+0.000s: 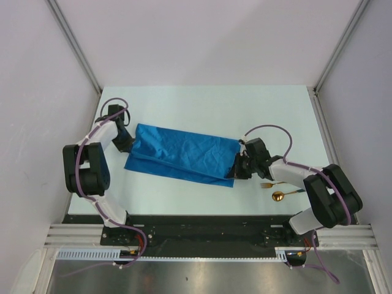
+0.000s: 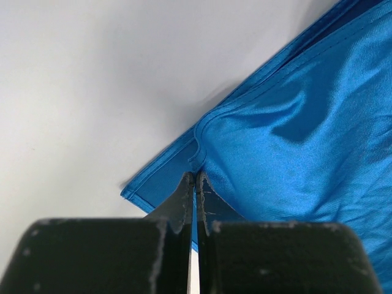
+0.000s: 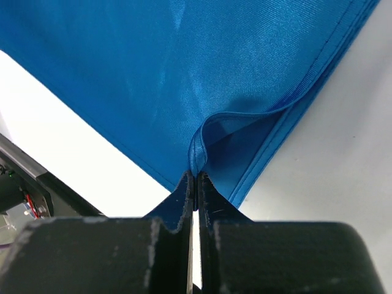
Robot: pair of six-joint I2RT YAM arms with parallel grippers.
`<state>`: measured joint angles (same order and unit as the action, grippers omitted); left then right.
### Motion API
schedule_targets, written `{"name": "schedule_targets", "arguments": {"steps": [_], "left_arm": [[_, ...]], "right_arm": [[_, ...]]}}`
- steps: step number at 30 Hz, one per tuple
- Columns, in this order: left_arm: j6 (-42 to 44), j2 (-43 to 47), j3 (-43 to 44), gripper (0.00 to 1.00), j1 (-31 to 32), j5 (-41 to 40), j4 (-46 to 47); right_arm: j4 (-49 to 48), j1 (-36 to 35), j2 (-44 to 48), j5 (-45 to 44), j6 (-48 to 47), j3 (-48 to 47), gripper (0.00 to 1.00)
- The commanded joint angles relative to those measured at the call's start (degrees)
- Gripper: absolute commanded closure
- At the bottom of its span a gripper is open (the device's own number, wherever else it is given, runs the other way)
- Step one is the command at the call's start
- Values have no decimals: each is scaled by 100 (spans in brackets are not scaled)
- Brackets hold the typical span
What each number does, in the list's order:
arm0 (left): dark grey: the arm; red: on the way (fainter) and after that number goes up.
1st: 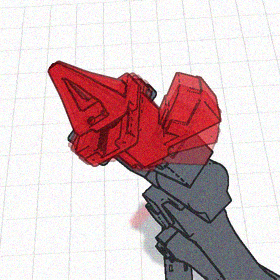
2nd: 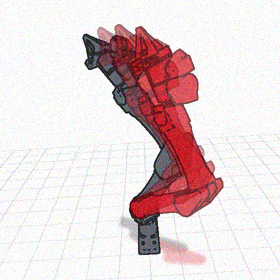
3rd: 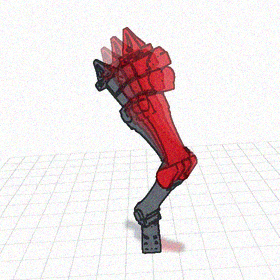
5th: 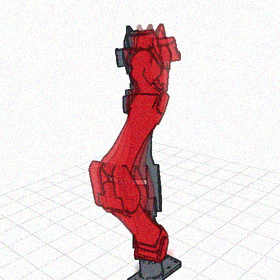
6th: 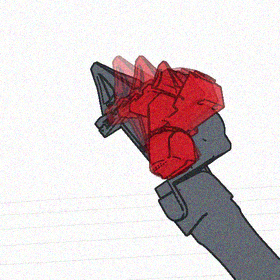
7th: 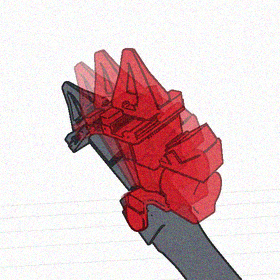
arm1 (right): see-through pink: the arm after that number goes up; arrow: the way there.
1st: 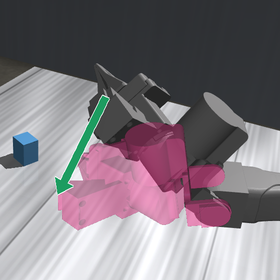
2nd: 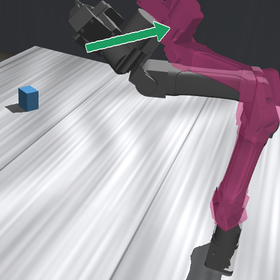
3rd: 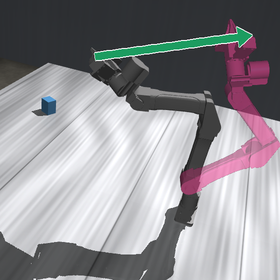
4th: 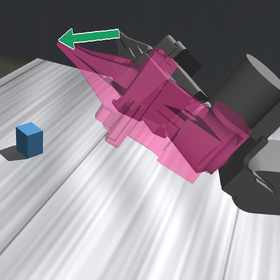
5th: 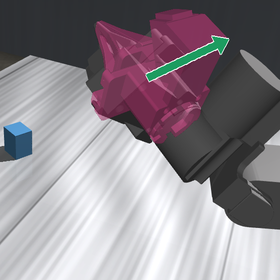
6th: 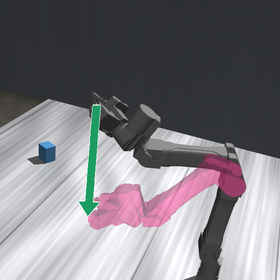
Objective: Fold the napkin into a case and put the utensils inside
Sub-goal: Fold and flatten the napkin at the center of the board.
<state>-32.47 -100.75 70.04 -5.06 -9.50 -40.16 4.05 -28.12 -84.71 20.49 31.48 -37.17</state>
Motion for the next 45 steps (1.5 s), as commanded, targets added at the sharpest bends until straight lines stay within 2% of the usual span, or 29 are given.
{"name": "schedule_targets", "arguments": {"steps": [1, 7, 16, 24, 39, 45], "left_arm": [[39, 3, -78, 100, -21, 132, 202], [-93, 345, -17, 100, -21, 404, 439], [-49, 29, 361, 100, -39, 757, 317], [91, 539, -465, 100, -39, 194, 299], [241, 451, -535, 100, -118, -140, 263], [232, 433, -605, 100, -136, -105, 289]], "right_arm": [[-168, 78, 94, -81, -28, -10, 100], [139, 341, 148, -151, -221, -519, 100], [210, 483, -28, -19, -354, -818, 100], [96, 158, 226, -36, -143, -292, 100], [-194, 61, 411, 51, 147, 166, 99], [-344, -44, 174, 166, 305, 307, 97]]}}
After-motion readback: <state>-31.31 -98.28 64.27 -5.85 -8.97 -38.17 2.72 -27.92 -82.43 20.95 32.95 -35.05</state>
